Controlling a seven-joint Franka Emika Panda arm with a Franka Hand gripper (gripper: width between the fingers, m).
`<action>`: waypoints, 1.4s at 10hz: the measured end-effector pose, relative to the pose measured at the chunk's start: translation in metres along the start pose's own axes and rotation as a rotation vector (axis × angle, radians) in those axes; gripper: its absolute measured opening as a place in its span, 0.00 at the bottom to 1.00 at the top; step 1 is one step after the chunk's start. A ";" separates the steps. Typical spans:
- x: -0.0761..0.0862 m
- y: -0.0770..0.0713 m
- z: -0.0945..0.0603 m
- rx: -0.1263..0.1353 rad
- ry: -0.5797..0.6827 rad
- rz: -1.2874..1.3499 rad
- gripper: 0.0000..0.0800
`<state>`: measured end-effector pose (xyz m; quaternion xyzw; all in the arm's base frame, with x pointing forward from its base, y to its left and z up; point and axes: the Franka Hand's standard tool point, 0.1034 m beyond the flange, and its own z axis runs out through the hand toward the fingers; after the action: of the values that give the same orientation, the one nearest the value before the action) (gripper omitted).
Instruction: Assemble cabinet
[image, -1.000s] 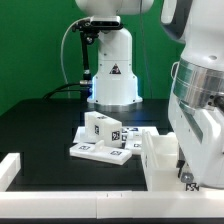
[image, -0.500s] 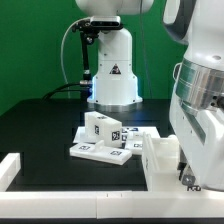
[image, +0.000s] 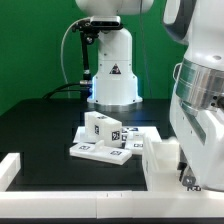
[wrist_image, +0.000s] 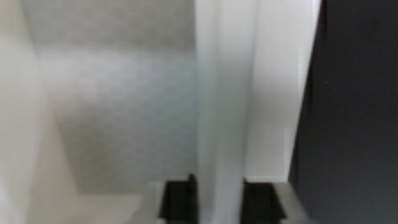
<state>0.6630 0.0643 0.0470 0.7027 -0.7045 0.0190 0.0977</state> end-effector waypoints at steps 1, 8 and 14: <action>0.000 0.000 0.000 0.001 0.000 0.000 0.34; 0.016 0.034 -0.039 0.023 -0.104 -0.024 0.99; 0.004 0.067 -0.045 0.020 -0.120 -0.090 1.00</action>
Offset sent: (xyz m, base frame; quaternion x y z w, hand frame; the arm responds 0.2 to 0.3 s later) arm -0.0179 -0.0077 0.0421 0.0374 -0.0507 -0.0036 0.9980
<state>0.6018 0.0689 0.0990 0.7343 -0.6767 -0.0207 0.0490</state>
